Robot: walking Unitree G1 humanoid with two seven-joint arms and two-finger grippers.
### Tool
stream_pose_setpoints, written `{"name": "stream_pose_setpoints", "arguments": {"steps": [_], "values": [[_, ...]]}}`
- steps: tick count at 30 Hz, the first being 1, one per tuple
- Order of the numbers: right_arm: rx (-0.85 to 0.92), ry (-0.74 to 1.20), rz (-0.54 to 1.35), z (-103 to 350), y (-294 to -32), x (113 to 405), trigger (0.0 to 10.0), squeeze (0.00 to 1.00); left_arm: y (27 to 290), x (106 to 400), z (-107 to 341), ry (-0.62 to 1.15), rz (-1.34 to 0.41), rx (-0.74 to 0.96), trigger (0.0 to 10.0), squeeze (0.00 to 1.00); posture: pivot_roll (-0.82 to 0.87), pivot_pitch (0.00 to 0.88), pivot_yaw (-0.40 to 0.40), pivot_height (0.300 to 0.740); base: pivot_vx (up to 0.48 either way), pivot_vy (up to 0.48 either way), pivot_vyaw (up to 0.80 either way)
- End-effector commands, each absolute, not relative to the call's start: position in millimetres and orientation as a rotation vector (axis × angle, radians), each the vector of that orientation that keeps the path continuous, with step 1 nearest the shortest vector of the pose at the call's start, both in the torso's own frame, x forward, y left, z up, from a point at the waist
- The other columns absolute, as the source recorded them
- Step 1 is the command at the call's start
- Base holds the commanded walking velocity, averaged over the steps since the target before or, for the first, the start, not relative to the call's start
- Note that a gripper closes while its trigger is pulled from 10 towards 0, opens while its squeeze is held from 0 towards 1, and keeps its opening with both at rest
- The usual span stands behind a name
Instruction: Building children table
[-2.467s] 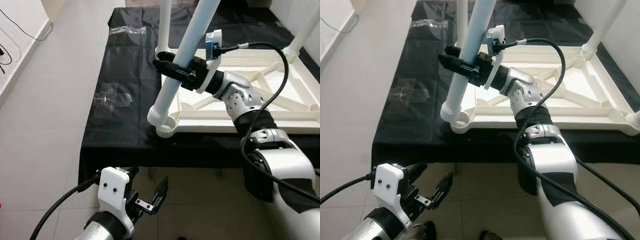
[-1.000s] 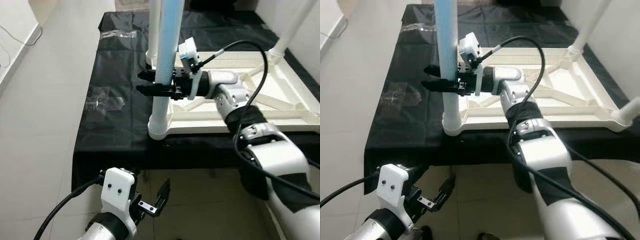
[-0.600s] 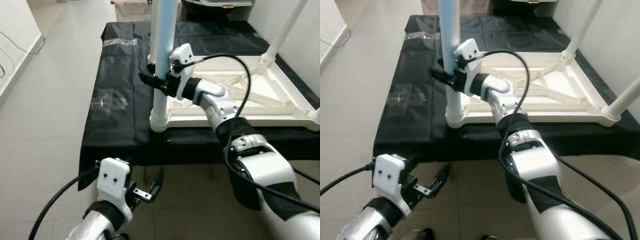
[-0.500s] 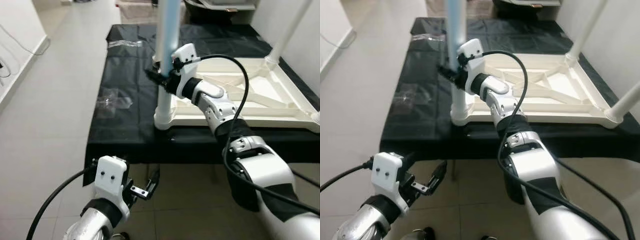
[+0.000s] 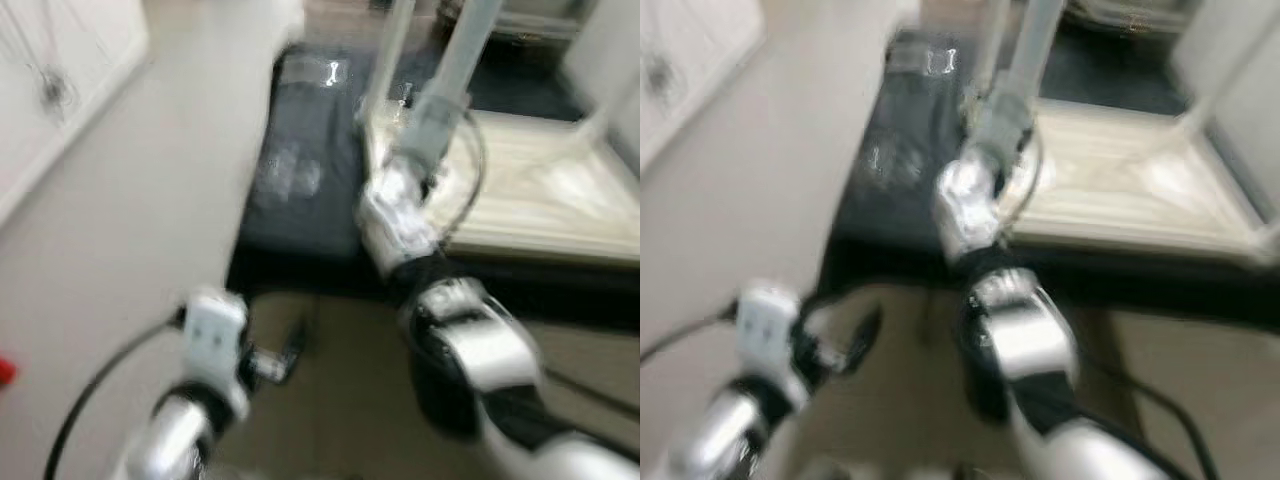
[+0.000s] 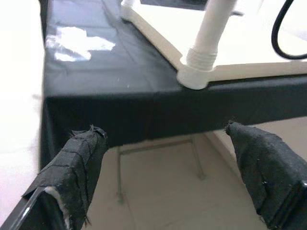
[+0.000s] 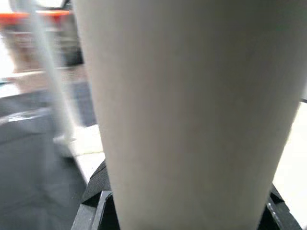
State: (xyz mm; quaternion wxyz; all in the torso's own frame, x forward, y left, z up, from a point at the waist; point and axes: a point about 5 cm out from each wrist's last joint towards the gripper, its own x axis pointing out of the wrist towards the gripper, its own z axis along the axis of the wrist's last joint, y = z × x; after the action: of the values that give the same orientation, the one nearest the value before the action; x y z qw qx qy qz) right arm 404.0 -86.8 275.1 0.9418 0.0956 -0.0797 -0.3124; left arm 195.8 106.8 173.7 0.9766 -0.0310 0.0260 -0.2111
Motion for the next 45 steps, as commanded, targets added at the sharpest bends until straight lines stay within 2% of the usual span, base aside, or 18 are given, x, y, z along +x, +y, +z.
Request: {"name": "stream_pose_setpoints", "arguments": {"steps": [1, 24, 25, 39, 40, 45], "values": [[0.245, 0.09, -0.718, 228, -81, 399, 10.0, 0.0, 106, 195, 172, 0.058, -0.437, -0.058, 10.0, 0.0, 0.16, 0.228, -0.044, 0.74, 0.0, 0.0, 0.0], [0.244, 0.093, -0.77, 232, -79, 398, 10.0, 0.0, 89, 186, 174, 0.038, -0.562, -0.082, 10.0, 0.0, 0.16, 0.219, -0.035, 0.74, 0.0, 0.0, 0.0], [0.257, 0.091, -0.748, 234, -76, 398, 10.0, 1.0, 87, 185, 172, 0.044, -0.567, -0.082, 10.0, 0.0, 0.16, 0.214, -0.036, 0.74, 0.0, 0.0, 0.0], [0.279, 0.016, -0.72, 249, -71, 399, 10.0, 1.0, 86, 181, 160, 0.088, -0.57, -0.067, 10.0, 0.0, 0.16, 0.197, -0.038, 0.74, 0.0, 0.0, 0.0], [0.288, 0.012, -0.711, 250, -70, 399, 10.0, 0.0, 86, 181, 159, 0.09, -0.571, -0.068, 10.0, 0.0, 0.15, 0.192, -0.038, 0.74, 0.0, 0.0, 0.0], [0.312, 0.014, -0.689, 251, -68, 399, 10.0, 0.0, 85, 181, 158, 0.09, -0.572, -0.069, 10.0, 0.0, 0.15, 0.189, -0.039, 0.74, 0.0, 0.0, 0.0]]}}
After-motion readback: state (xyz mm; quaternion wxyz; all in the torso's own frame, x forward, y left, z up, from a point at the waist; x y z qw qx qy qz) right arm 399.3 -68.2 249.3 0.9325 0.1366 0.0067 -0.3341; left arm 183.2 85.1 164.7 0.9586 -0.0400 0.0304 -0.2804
